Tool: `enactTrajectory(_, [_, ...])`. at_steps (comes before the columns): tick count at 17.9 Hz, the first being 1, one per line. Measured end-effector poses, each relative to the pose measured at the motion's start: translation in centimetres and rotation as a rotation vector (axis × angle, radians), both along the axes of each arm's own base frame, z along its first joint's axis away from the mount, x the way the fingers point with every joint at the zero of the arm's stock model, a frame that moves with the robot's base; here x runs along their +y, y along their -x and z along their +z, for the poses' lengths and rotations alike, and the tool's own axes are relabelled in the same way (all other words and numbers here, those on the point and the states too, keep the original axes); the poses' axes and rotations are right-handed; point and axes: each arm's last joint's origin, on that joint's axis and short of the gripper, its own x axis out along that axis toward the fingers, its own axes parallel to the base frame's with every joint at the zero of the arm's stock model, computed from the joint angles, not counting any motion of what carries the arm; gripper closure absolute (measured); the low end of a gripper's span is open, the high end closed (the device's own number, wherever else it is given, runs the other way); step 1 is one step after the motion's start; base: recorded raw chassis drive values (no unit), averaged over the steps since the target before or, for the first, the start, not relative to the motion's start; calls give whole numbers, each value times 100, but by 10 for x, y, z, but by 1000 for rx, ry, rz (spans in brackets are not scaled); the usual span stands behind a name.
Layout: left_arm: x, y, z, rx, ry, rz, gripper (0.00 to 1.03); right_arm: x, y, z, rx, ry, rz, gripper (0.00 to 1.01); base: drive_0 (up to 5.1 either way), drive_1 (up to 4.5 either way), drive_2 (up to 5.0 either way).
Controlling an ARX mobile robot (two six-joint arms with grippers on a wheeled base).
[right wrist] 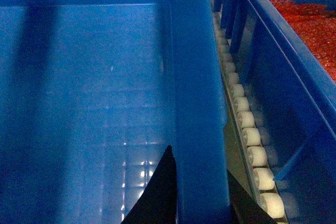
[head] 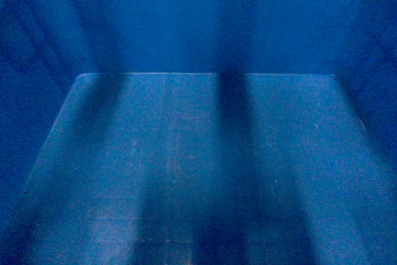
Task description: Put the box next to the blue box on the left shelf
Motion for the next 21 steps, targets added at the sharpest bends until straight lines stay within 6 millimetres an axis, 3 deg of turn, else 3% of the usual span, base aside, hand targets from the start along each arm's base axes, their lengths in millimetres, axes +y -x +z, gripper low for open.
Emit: enactTrajectory(21, [0,0,0,-1,0,0,94,0,0,0,0,0,0,91,0,0,0])
